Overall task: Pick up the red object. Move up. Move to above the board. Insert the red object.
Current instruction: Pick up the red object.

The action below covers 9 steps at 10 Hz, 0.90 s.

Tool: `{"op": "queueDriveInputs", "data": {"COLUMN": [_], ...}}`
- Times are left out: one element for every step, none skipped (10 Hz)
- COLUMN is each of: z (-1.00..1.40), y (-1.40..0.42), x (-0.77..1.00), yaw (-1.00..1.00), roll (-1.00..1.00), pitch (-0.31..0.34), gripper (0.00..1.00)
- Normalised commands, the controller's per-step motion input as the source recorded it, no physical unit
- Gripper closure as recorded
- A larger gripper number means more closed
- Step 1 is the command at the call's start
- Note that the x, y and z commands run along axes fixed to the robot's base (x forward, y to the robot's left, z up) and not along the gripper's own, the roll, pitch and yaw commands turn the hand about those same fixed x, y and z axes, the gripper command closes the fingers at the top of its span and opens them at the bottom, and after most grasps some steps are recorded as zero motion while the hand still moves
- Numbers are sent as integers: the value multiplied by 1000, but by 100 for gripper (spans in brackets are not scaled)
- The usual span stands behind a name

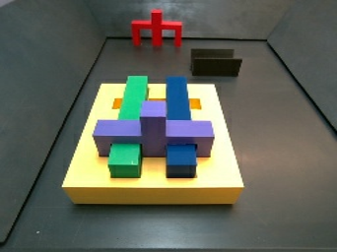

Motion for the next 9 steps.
{"op": "queueDriveInputs", "data": {"z": [0, -151, -263, -231, -237, -220, -406, -411, -346], "y": [97, 700, 891, 891, 897, 889, 849, 814, 806], "x": [0, 0, 0, -69, -69, -40, 0, 0, 9], "yaw": [-11, 0, -37, -80, -60, -60, -129, -177, -157], "roll": [76, -9, -30, 0, -4, -19, 0, 0, -24], "pitch": [21, 20, 33, 16, 13, 3, 50, 50, 36], "gripper": [0, 0, 0, 0, 0, 0, 0, 0, 0]}}
